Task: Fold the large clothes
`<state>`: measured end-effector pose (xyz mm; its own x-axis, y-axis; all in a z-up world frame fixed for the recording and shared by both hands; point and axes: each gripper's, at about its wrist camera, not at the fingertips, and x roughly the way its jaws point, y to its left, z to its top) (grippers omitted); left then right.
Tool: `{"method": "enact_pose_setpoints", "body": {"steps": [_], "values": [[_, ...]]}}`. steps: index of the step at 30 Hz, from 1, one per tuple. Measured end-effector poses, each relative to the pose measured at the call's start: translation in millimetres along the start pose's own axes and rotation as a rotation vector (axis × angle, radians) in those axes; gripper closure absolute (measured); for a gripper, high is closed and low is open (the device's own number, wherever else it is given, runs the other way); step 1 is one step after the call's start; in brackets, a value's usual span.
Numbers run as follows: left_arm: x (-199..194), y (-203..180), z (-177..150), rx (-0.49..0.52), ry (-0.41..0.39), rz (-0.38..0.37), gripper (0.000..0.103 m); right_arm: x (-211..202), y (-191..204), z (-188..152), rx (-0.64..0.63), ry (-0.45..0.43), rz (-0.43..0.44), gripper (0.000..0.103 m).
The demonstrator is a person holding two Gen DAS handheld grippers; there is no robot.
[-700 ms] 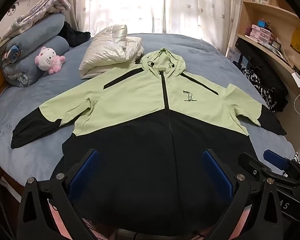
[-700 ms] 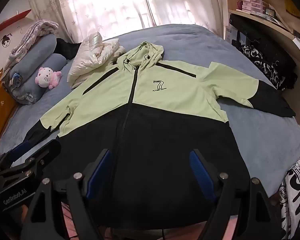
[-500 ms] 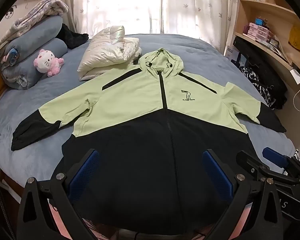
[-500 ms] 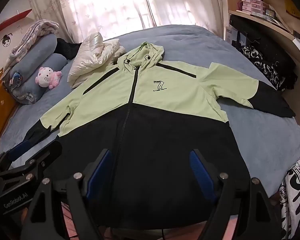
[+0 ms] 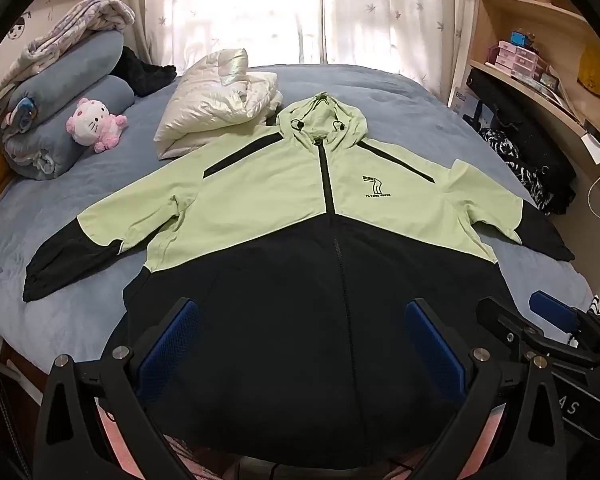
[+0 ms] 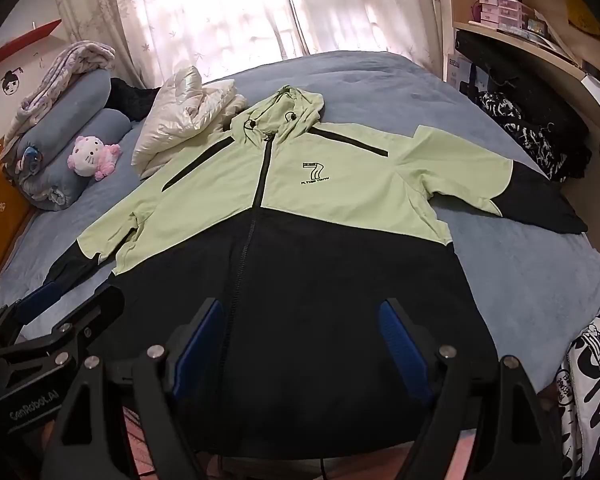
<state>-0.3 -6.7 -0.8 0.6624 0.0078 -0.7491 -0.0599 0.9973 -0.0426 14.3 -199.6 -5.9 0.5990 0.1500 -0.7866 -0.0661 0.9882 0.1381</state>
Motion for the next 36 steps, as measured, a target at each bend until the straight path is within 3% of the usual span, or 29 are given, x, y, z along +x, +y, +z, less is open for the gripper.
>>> {"method": "enact_pose_setpoints", "body": {"steps": [36], "values": [[21, 3, 9, -0.016, 0.06, 0.042, 0.001, 10, -12, 8, 0.03, 0.006, 0.014, 0.022]]}}
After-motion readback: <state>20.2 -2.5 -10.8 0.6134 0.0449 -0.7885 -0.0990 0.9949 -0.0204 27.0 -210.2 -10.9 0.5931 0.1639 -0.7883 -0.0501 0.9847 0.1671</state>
